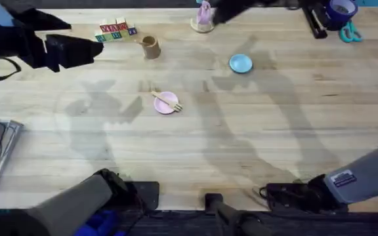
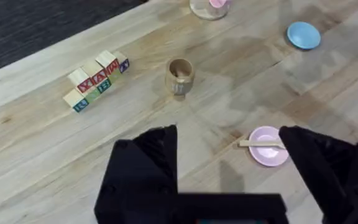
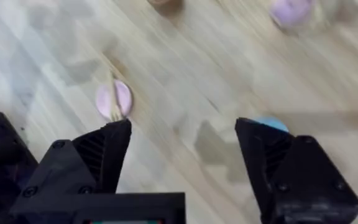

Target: Pick up a utensil and set it on the pink plate, then put the other utensil in the container.

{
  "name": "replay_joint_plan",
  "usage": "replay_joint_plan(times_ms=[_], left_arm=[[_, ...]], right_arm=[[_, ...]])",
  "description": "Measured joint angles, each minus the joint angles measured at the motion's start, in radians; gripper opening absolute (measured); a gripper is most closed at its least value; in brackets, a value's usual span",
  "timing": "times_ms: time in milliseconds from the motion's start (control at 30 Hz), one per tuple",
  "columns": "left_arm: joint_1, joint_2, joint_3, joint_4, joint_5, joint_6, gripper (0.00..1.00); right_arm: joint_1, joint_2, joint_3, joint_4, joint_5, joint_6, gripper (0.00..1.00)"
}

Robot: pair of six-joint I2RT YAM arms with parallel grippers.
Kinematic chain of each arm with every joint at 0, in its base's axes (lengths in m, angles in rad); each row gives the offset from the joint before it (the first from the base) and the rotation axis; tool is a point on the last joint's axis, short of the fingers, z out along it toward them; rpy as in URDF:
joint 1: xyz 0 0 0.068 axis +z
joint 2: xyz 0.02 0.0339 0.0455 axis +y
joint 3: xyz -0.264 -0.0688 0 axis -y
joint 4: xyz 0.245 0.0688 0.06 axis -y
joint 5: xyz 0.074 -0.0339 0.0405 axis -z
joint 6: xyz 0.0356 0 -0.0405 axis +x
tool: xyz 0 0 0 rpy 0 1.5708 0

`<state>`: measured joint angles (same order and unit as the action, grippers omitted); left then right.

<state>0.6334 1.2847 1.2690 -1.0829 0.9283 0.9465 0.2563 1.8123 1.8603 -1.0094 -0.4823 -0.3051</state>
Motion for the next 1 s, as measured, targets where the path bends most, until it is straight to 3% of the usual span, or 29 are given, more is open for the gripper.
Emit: replay_joint_plan(times_ms=[167,300,600,1000], left_arm=[[0.000,-0.096,0.000,0.000,-0.010,-0.062,0.993],[0.000,-0.146,0.000,-0.002,-0.010,-0.113,0.993],[0.000,-0.153,0.000,-0.022,-0.014,-0.199,0.993],[-0.037,-0.153,0.000,-0.054,-0.016,-0.221,0.993]], right_arm=[[-0.085,-0.063,0.000,-0.138,0.130,-0.003,0.995],[-0.145,-0.116,0.000,-0.155,0.215,-0.003,0.995],[-0.222,-0.299,-0.022,-0.165,0.287,-0.010,0.996],[-0.268,-0.564,-0.449,0.023,0.375,-0.010,0.996]])
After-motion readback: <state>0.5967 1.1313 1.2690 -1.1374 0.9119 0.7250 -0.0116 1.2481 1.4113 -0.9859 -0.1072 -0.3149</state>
